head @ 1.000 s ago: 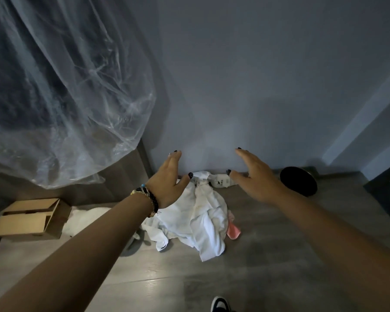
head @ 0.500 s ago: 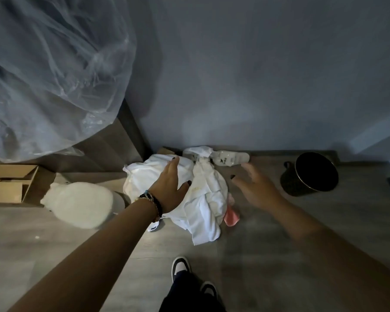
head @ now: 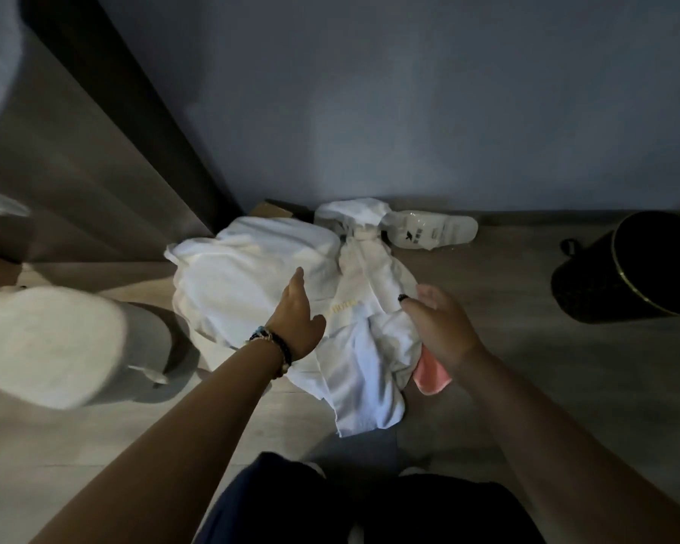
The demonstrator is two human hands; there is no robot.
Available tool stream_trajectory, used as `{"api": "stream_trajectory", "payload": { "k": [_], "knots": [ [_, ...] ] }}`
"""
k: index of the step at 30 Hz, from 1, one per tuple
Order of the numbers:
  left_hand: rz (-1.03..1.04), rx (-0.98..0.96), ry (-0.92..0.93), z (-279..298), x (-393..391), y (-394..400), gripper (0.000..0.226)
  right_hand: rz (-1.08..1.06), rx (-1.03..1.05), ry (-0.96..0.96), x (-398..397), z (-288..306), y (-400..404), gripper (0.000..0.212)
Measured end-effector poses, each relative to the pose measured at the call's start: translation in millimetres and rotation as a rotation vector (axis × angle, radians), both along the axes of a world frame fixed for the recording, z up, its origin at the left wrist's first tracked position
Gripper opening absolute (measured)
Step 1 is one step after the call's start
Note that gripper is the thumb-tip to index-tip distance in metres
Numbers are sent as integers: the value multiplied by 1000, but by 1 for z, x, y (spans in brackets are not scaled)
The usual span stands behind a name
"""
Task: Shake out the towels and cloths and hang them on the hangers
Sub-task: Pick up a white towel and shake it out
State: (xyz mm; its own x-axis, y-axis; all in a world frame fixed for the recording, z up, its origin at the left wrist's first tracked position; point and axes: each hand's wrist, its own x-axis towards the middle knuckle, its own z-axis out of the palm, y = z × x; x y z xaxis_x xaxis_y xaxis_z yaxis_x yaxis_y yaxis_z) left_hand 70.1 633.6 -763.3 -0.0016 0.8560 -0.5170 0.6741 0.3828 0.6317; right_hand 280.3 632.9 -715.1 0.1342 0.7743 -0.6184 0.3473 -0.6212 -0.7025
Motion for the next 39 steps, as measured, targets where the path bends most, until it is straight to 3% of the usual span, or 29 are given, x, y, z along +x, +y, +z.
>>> {"api": "stream_trajectory", "payload": {
  "k": [4, 9, 12, 17, 19, 21, 24, 28, 32, 35, 39],
  "knots": [
    [14, -81, 13, -97, 15, 29, 82, -63, -16, -30, 1, -92, 21, 48],
    [-15, -223, 146, -192, 34, 59, 70, -29, -54, -28, 0, -178, 40, 19],
    [-65, -283, 246, -230, 44, 66, 72, 4, -35, -37, -1, -201, 43, 52],
    [-138, -325, 399, -266, 53, 74, 87, 114, 17, -59, -1, -208, 49, 59],
    [-112, -298, 524, -272, 49, 70, 76, 152, 48, -70, -2, -206, 47, 58],
    [-75, -227, 574, -272, 41, 66, 50, 189, 62, -98, 0, -207, 42, 60],
    [-38, -78, 371, -259, 35, 72, 29, 230, 78, -139, 6, -209, 36, 63],
    [23, 179, 126, -205, 52, 82, 21, 240, 105, -134, 7, -191, 34, 69],
    [-111, 427, 46, -125, 62, 76, 20, 269, 280, -153, 8, -148, 44, 81],
    [-227, 567, 40, -53, 66, 75, 29, 332, 357, -243, 10, -81, 50, 94],
    [-349, 657, -20, 60, 76, 75, 34, 345, 391, -178, 18, 11, 58, 106]
  ]
}}
